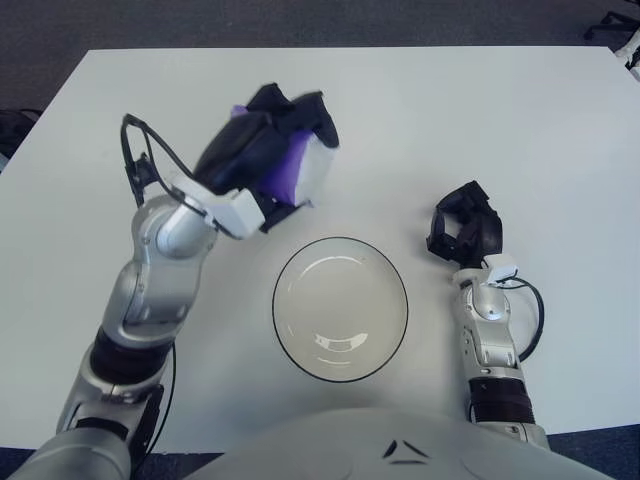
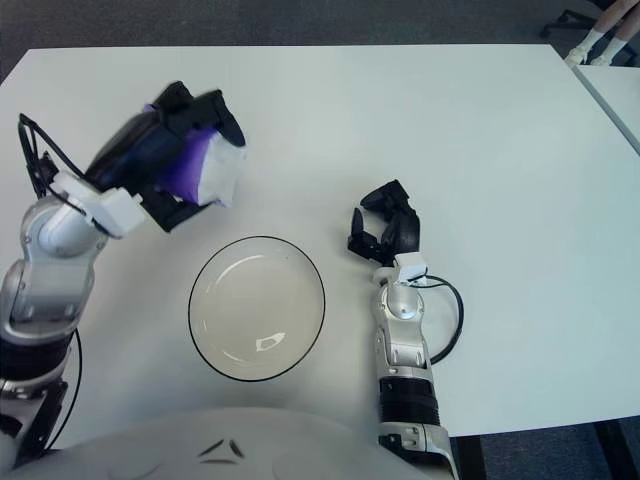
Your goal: Put the tissue paper into the plate.
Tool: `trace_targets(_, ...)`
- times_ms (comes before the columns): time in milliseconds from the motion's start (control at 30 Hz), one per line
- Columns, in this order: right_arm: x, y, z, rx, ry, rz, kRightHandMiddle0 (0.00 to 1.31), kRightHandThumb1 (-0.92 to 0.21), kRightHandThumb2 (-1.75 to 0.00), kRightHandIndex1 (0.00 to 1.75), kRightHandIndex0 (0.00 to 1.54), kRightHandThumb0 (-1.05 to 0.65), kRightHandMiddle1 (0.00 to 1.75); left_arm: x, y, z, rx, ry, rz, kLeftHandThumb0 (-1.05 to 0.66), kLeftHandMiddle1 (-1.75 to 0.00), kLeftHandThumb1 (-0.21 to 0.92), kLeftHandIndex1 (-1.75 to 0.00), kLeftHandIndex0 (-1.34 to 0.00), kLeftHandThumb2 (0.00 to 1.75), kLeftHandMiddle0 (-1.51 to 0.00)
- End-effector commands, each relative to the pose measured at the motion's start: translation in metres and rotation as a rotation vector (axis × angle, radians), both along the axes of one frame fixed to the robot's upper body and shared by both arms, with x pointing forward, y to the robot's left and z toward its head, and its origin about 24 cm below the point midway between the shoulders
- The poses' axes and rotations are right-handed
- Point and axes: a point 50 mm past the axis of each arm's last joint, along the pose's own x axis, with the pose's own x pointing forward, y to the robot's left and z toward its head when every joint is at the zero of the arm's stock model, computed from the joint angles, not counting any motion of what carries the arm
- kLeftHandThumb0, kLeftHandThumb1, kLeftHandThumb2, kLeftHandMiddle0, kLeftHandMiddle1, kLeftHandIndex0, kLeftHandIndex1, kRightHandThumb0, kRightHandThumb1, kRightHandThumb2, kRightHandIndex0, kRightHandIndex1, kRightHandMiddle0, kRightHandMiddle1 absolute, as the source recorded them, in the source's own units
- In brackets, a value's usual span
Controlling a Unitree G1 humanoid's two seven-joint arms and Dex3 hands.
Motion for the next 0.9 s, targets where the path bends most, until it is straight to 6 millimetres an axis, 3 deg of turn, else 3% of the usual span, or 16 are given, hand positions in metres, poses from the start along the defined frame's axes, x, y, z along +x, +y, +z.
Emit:
trace_targets(0,-0.026,0.0,-0.061,0.056,0.323,-0.012,0.51,-0.45,-1.15,1.75,0.91,-0.44,1.75,-0.011,-0.004,-0.008,0.032,0.097,-0.103,0.0,-1.74,-0.07,-1.73,-0.69,1.75,-0.88)
trace_targets(367,-0.025,-0.003,-0.068,0.015,0.341,-0.03,0.54,-0.41,-1.21,1.75,0.96,-0.45,1.75,-0.023,-0.015,-0.016,0.151,0.164,-0.357,0.0,-1.74,-0.06,-1.75,-0.67,1.75,-0.88)
trace_targets(567,-0.028,0.001,-0.062,-0.003,0.306,-0.041,0.56,-0.39,-1.23,1.75,0.98,-0.46,1.75,-0.03,-0.023,-0.019,0.244,0.173,-0.457,0.0,-1.75,-0.06,-1.75,-0.67,1.75,-0.89)
trace_targets(867,-0.03,0.004,-0.059,-0.001,0.311,-0.051,0.55,-0.4,-1.22,1.75,0.97,-0.45,1.75,-0.026,-0.03,-0.027,0.326,0.129,-0.55,0.0,-1.75,-0.07,-1.73,-0.68,1.75,-0.9)
